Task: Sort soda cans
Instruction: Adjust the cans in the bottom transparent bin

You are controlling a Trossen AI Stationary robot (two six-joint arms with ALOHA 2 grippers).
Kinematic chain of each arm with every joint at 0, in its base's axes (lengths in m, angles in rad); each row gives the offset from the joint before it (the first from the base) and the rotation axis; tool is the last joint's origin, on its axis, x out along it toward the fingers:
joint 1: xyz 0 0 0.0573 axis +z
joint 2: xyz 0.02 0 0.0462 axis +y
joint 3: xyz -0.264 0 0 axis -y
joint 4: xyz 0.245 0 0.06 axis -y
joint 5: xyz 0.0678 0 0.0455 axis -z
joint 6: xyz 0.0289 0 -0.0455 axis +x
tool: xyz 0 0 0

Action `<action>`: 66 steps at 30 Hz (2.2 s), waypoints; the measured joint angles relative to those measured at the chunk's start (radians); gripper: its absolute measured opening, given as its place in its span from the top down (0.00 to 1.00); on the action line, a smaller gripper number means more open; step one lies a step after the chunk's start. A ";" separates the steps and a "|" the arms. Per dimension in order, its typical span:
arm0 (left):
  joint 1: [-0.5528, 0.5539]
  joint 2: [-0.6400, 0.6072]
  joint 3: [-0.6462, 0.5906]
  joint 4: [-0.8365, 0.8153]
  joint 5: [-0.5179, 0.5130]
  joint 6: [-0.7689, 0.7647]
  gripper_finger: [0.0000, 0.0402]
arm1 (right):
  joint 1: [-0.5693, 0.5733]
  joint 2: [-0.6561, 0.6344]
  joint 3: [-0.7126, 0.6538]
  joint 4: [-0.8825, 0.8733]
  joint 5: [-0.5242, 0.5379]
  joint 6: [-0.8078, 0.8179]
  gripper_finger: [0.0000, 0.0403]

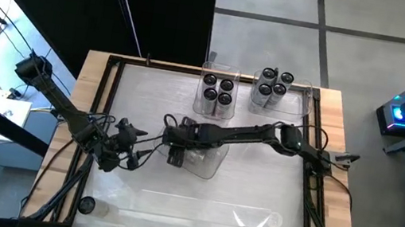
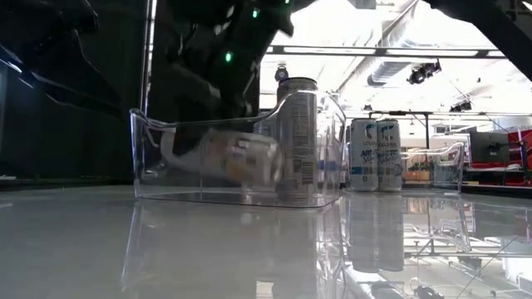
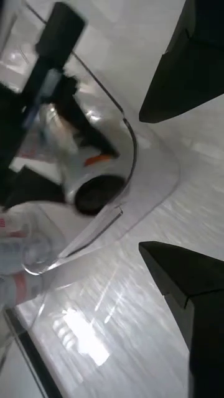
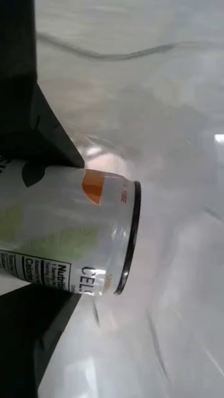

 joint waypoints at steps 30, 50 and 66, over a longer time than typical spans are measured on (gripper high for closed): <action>0.012 0.043 0.001 0.818 0.049 0.839 0.19 | 0.216 -0.540 -1.175 1.674 0.330 -0.212 0.39; 0.357 0.350 0.055 1.203 0.449 0.840 0.19 | 0.216 -0.452 -1.172 1.809 0.335 -0.253 0.39; 0.395 0.395 0.108 1.117 0.385 0.685 0.19 | 0.216 -0.449 -1.143 1.756 0.342 -0.280 0.39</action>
